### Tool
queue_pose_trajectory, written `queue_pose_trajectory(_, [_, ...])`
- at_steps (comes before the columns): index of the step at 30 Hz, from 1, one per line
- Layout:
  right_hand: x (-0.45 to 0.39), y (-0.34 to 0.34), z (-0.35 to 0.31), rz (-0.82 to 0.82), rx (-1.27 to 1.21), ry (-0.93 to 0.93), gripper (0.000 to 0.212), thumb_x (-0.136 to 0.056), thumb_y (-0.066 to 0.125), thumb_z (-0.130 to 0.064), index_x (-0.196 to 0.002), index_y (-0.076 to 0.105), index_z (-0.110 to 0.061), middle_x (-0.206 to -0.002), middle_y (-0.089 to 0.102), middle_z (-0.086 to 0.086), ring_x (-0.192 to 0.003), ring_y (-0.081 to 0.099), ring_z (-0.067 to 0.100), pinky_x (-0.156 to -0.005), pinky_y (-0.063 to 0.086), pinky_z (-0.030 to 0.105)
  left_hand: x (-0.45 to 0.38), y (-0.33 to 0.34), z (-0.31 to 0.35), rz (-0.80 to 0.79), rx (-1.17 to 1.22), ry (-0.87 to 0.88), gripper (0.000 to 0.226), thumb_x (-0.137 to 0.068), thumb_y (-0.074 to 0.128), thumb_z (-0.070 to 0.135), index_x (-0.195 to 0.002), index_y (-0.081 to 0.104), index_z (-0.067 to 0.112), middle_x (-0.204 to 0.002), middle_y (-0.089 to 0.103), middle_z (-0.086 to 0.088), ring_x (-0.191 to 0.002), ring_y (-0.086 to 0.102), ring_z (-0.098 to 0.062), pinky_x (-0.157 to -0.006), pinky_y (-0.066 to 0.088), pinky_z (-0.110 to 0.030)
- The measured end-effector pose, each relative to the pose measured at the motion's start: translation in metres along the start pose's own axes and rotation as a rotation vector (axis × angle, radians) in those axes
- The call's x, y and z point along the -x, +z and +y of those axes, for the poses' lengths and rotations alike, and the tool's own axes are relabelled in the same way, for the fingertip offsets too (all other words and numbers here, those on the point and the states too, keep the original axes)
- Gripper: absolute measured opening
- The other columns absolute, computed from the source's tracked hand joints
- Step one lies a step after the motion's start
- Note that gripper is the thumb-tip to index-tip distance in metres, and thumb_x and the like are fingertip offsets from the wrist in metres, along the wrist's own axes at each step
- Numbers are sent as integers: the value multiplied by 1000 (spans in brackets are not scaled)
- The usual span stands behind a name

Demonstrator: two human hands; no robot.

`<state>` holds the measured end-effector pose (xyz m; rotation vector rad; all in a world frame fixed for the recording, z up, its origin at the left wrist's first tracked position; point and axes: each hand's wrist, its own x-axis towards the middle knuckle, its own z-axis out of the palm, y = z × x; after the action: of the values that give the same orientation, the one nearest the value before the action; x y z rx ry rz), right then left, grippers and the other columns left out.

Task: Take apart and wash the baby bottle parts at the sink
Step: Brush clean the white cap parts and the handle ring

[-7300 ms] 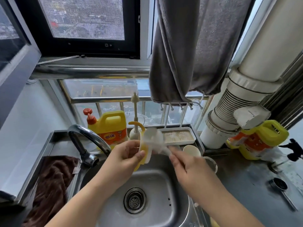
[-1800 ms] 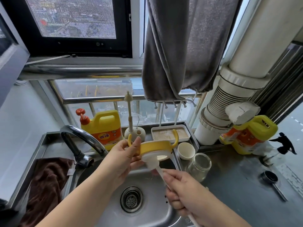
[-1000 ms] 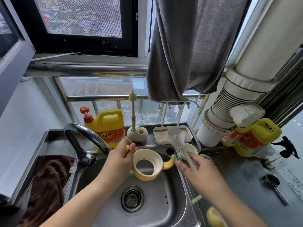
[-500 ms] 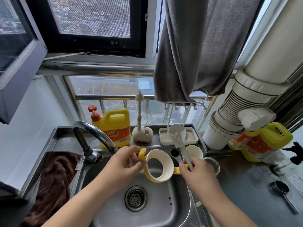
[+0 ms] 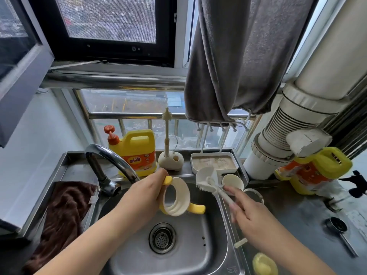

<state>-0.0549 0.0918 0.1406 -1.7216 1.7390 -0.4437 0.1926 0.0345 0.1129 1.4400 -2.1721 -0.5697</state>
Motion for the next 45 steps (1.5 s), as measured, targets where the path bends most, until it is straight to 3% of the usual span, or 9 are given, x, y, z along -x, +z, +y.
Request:
queue_pose_trajectory(6, [7,-2,-21,-195,74,-122,40,-96,51,-24,-119,49,-56,-67,50,-47,-70,51,-16,-64,39,6,-4,0,1,12,6,70,11,-97,47,26,-96,36,23,-85,59,7,-74,58,-15,-67,49,-34])
queue_pose_trajectory(12, [3,0,-26,-206,12,-98,38,-97,50,-25,-117,51,-57,-64,59,-25,-58,51,-9,-57,39,8,-11,-11,4,10,294,-48,21,-84,70,25,-83,49,29,-69,55,5,-62,48,-9,-59,42,-17])
queue_pose_trajectory(16, [4,-1,-27,-208,-24,-79,44,-97,49,-26,-95,42,-69,-71,62,-11,-62,52,-8,-62,41,9,-8,-10,7,-49,577,-185,13,-89,64,23,-82,53,24,-71,42,-5,-61,39,-6,-58,37,-10])
queue_pose_trajectory(22, [3,10,-22,-227,-52,-85,43,-98,49,-26,-96,41,-68,-70,60,-12,-62,51,-8,-64,41,8,-10,-5,15,-55,751,-314,23,-98,44,26,-80,51,38,-112,48,0,-102,59,-27,-90,52,-49])
queue_pose_trajectory(26, [4,8,-19,-196,-59,-92,42,-98,48,-23,-103,42,-64,-72,61,-9,-61,51,-9,-61,40,8,-7,-7,16,-187,915,-318,13,-85,66,30,-83,53,32,-84,68,7,-88,68,-22,-90,52,-47])
queue_pose_trajectory(31, [5,12,-16,-193,-81,-83,40,-98,49,-23,-104,44,-63,-70,60,-8,-61,52,-8,-63,41,8,-4,-18,22,-261,981,-323,64,-57,80,44,-103,47,13,-84,69,4,-90,67,-23,-93,51,-46])
queue_pose_trajectory(34, [5,14,-14,-203,-80,-68,42,-97,48,-23,-101,42,-65,-69,60,-9,-64,54,-9,-63,41,7,-5,-17,26,-230,966,-366,61,-74,67,56,-105,49,7,-91,73,4,-94,68,-20,-96,49,-49])
queue_pose_trajectory(40, [5,23,-7,-202,-83,-43,42,-96,51,-24,-100,46,-65,-78,65,-9,-73,61,-2,-71,46,10,-5,-11,18,-252,825,-355,51,-60,75,61,-89,59,22,-95,70,-13,-93,67,-26,-95,50,-47])
queue_pose_trajectory(45, [4,27,-8,-231,-118,-54,39,-95,54,-23,-104,52,-61,-81,67,-8,-71,61,-1,-74,48,12,-6,-8,10,-177,699,-332,71,-48,80,59,-91,58,7,-78,66,-9,-72,60,-18,-72,52,-39])
